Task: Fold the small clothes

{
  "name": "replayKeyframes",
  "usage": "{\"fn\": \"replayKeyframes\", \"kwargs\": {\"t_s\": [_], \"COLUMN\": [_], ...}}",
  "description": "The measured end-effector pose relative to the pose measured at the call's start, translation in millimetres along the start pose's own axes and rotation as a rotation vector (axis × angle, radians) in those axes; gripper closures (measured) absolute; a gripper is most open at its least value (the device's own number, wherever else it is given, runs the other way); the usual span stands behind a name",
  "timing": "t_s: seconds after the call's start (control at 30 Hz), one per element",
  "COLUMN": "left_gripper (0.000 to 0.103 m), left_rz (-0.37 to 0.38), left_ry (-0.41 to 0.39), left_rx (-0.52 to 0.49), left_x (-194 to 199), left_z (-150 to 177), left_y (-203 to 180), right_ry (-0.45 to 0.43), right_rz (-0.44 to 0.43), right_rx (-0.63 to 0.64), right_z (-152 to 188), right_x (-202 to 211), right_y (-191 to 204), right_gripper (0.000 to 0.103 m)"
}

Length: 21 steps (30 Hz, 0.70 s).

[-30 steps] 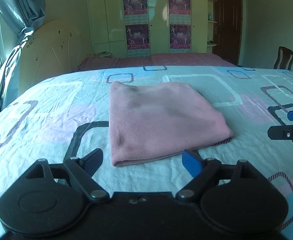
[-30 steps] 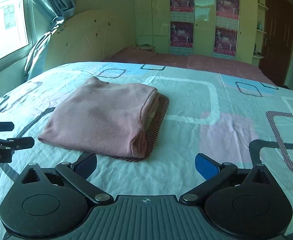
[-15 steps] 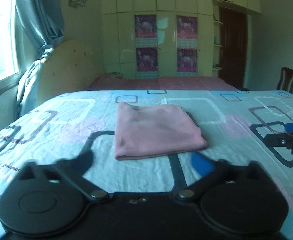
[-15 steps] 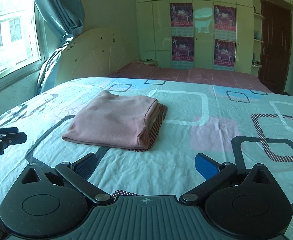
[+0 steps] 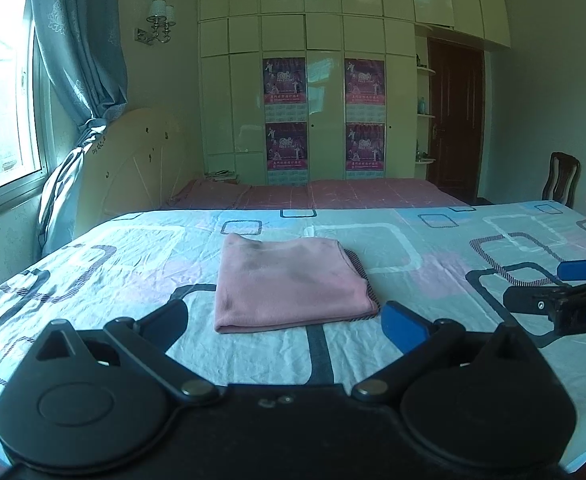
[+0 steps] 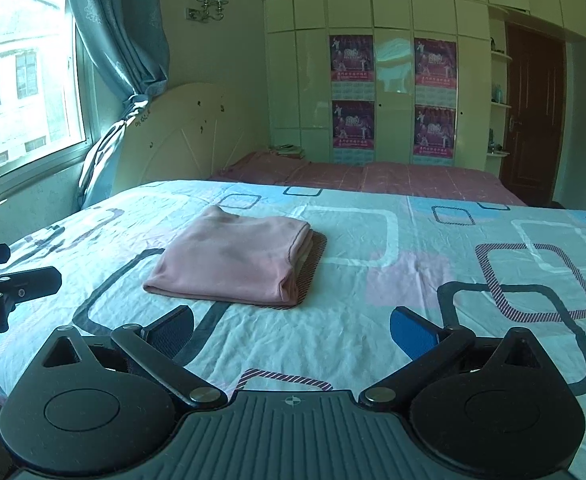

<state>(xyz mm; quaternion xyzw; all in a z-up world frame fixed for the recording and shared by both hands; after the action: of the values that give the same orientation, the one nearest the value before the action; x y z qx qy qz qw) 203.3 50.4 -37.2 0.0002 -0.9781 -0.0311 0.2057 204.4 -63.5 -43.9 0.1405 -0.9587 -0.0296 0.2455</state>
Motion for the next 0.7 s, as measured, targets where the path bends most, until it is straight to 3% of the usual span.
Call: {"fn": "replayKeyframes", "kwargs": {"t_s": [0.7], "left_gripper": [0.001], "left_rz": [0.004], "left_ry": [-0.030], "left_rx": [-0.002], "left_x": [19.3], "left_z": [-3.9], "left_y": [-7.9], "right_ry": [-0.020], "right_rz": [0.007], "right_rx": [-0.003], "right_z": [-2.9], "right_x": [16.3], "right_y": [-3.7], "right_gripper": [0.000]}}
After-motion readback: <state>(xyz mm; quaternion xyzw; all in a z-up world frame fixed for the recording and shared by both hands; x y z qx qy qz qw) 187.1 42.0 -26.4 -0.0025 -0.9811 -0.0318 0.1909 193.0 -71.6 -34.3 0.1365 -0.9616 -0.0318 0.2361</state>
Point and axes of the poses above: each gripper's, at about its wrist camera, not at the fingertips, and x roughly against the way its jaws point, y to its left, z to its underside, the point moved 8 cm from there along -x, roughly the way its jaws point
